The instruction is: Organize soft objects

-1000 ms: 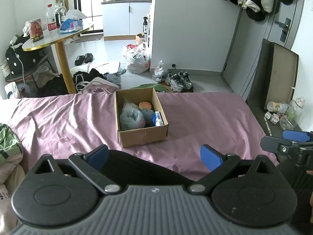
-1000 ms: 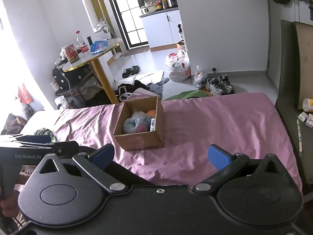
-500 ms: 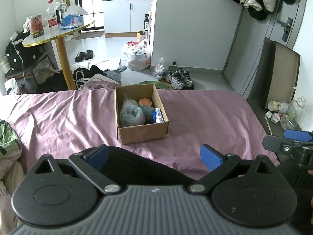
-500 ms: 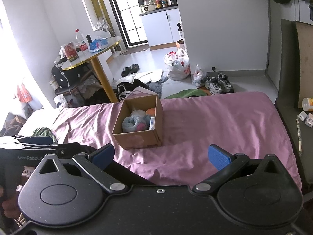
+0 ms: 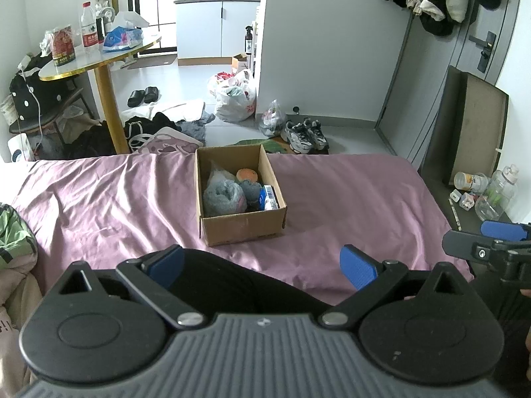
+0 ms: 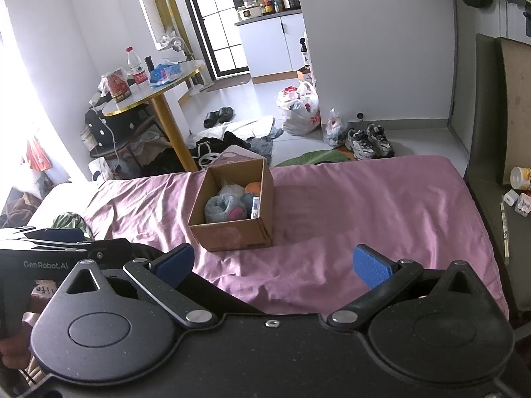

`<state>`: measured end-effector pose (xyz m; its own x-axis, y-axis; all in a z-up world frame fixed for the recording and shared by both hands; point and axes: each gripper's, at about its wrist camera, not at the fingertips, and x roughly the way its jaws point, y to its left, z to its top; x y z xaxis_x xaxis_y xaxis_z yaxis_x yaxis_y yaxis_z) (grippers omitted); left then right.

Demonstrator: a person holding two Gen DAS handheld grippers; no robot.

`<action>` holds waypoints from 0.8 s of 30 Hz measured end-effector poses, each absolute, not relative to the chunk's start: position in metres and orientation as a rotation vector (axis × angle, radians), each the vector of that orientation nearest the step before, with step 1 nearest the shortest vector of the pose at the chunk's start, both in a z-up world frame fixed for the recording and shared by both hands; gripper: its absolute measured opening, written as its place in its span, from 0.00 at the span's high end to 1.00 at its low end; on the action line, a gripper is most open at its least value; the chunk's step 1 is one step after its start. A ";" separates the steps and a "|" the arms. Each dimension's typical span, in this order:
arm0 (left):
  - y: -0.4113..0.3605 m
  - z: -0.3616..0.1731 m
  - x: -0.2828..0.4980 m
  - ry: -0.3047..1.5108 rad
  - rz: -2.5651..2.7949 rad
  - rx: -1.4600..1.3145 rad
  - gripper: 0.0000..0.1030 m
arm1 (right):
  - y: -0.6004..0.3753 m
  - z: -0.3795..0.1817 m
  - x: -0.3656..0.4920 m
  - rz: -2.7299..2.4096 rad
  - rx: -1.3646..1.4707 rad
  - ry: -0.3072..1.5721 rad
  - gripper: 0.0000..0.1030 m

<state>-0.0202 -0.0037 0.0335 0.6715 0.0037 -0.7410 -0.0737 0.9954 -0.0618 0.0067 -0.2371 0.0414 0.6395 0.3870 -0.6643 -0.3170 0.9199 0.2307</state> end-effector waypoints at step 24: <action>-0.004 0.033 -0.021 0.835 0.047 -0.091 0.03 | -0.238 0.039 0.007 0.398 0.091 0.778 0.00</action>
<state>-0.0213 -0.0041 0.0334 0.6704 0.0053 -0.7420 -0.0771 0.9951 -0.0625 0.0070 -0.2376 0.0390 0.6419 0.3817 -0.6650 -0.3152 0.9220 0.2249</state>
